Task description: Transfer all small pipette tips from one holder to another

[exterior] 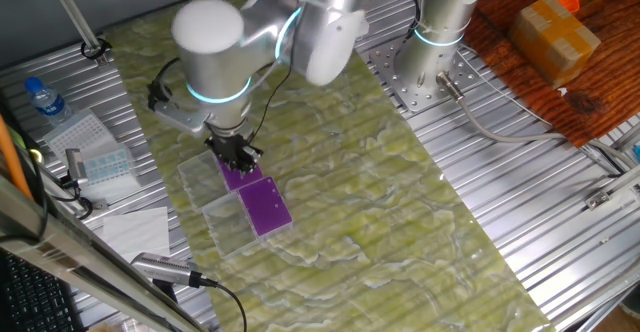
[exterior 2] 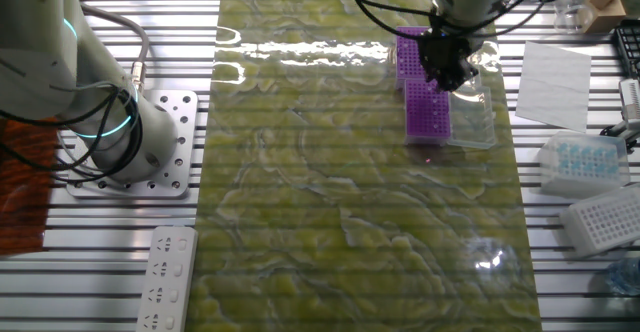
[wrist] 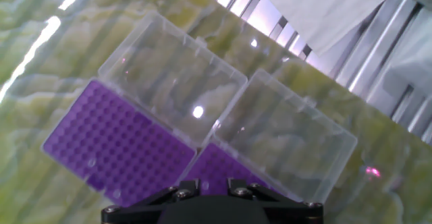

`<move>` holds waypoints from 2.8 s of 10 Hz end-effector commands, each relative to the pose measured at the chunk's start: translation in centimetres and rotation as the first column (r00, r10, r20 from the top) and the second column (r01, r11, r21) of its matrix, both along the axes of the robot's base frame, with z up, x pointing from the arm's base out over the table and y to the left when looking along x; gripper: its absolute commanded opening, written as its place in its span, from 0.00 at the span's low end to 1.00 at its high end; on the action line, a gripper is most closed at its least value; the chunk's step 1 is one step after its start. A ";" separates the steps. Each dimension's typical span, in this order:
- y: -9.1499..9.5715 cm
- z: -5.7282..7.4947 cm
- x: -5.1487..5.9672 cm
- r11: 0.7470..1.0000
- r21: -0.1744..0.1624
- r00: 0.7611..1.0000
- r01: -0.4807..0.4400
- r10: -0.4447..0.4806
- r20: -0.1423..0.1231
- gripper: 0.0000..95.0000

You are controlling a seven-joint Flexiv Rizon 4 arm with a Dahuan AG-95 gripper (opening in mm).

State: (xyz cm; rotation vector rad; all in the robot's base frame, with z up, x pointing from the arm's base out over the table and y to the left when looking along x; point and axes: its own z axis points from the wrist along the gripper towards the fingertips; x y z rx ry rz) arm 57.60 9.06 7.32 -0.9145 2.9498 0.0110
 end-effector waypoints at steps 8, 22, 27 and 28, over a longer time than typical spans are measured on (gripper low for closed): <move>0.6 -1.7 -0.4 1.000 0.002 1.000 -0.004 0.004 0.010 0.20; 2.5 4.2 -0.6 0.999 0.021 0.999 0.041 -0.041 -0.023 0.00; 10.3 3.3 -2.0 0.972 0.049 0.973 0.229 -0.230 0.010 0.00; 11.8 2.8 -2.5 0.968 0.052 0.969 0.247 -0.248 0.010 0.00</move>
